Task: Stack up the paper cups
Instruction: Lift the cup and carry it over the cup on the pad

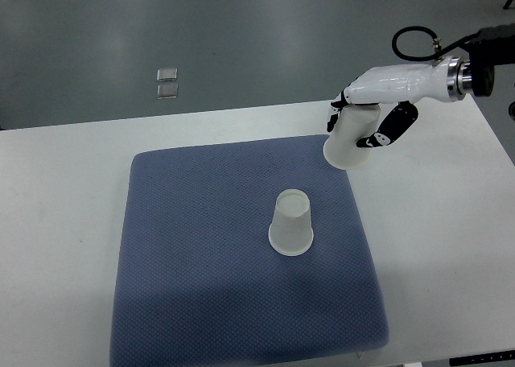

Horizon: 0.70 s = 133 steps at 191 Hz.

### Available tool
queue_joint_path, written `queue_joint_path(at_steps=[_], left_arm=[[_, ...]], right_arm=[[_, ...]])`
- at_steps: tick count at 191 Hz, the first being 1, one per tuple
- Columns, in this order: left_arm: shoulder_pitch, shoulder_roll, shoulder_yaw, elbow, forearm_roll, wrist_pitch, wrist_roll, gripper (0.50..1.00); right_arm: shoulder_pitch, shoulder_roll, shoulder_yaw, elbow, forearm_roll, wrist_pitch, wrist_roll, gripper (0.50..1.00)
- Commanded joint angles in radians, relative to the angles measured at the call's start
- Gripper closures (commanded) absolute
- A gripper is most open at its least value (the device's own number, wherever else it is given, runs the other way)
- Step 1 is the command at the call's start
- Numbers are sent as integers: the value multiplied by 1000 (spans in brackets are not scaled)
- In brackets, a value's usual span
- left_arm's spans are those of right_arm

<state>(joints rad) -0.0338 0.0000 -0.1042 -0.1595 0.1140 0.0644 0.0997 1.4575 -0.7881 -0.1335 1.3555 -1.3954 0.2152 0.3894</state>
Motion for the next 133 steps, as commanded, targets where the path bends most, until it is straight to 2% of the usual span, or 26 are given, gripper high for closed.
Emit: queue_joint_path(at_steps=[1,23,74,133], left_arm=[[0,0,0,0,-1,0,0,500],[0,0,0,0,1,0,0,500],[0,0,0,0,1,0,0,500],[0,0,0,0,-1,0,0,500]], right_arm=[[30,26,15,10,61,27,5,826],[73,66,14,11,142,50,5,826],[69,112,15,34,161,99,5,826],[32,155,15,37,159,98,2,826]])
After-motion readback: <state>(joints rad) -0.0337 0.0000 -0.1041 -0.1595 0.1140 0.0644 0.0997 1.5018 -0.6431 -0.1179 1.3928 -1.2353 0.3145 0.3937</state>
